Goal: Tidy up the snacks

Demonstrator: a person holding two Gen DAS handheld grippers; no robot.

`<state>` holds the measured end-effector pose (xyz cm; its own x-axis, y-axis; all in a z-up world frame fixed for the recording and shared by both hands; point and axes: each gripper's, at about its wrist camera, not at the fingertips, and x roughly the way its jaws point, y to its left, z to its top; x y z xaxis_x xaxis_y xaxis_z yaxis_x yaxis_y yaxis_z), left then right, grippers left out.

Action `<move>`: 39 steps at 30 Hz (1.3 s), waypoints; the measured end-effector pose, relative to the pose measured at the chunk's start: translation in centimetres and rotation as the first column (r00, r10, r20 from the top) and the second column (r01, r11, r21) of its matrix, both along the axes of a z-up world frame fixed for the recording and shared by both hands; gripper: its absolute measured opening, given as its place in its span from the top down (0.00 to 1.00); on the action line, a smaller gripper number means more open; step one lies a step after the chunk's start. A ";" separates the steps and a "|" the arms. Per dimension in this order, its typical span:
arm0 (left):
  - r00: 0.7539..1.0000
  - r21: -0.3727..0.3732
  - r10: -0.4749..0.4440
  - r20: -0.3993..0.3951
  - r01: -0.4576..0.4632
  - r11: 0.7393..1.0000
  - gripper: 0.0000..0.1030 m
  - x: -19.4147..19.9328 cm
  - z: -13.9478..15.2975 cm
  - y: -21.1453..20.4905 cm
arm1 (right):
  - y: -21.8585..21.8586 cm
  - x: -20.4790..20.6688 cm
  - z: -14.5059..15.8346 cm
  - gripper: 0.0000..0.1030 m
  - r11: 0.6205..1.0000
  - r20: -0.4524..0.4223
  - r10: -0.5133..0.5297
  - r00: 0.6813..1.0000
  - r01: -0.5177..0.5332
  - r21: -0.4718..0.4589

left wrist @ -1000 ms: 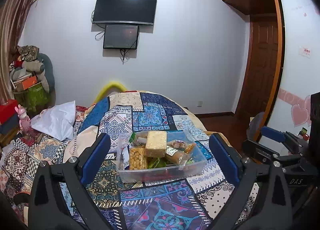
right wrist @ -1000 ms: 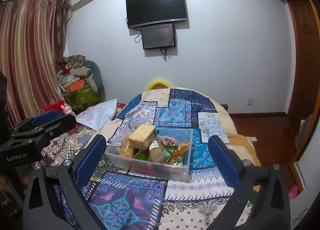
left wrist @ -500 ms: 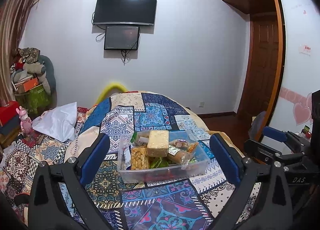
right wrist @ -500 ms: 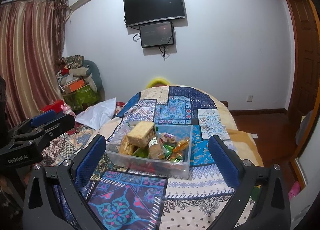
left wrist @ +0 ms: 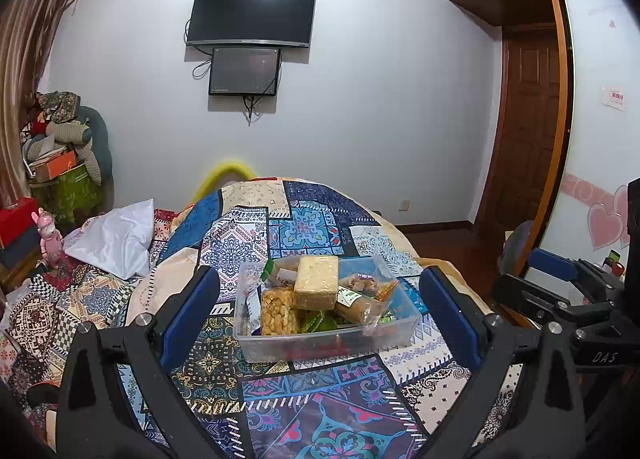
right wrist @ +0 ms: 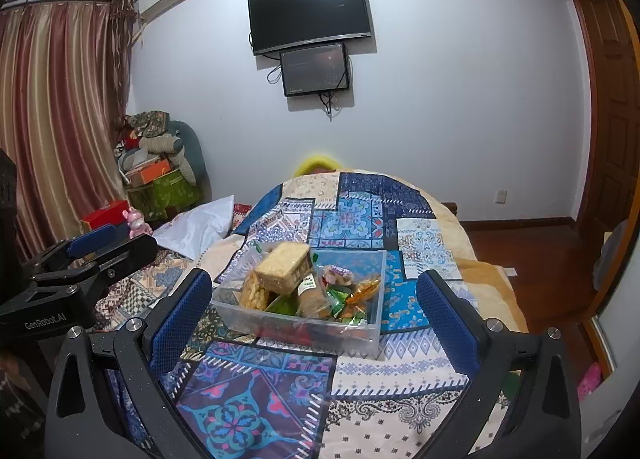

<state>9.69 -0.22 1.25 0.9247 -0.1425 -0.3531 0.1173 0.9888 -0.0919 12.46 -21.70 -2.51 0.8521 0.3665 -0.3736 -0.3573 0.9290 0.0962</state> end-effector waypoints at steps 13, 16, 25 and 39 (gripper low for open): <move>1.000 -0.006 -0.002 -0.010 0.002 1.000 0.00 0.2 -0.1 0.0 | 0.1 -0.1 0.2 0.01 1.000 0.006 0.008 1.000 -0.008 -0.004; 1.000 -0.007 -0.001 -0.017 0.000 1.000 0.00 0.2 -0.2 -0.1 | 0.1 -0.1 0.2 0.01 1.000 0.006 0.007 1.000 -0.007 -0.003; 1.000 0.010 -0.007 0.016 0.007 1.000 0.00 -0.3 0.0 -0.4 | 0.2 -0.1 0.2 0.01 1.000 0.007 0.006 1.000 -0.006 -0.002; 1.000 -0.002 -0.020 0.003 0.020 1.000 0.00 -0.3 -0.1 -0.5 | 0.0 0.0 0.2 0.01 1.000 0.005 0.004 1.000 -0.004 -0.004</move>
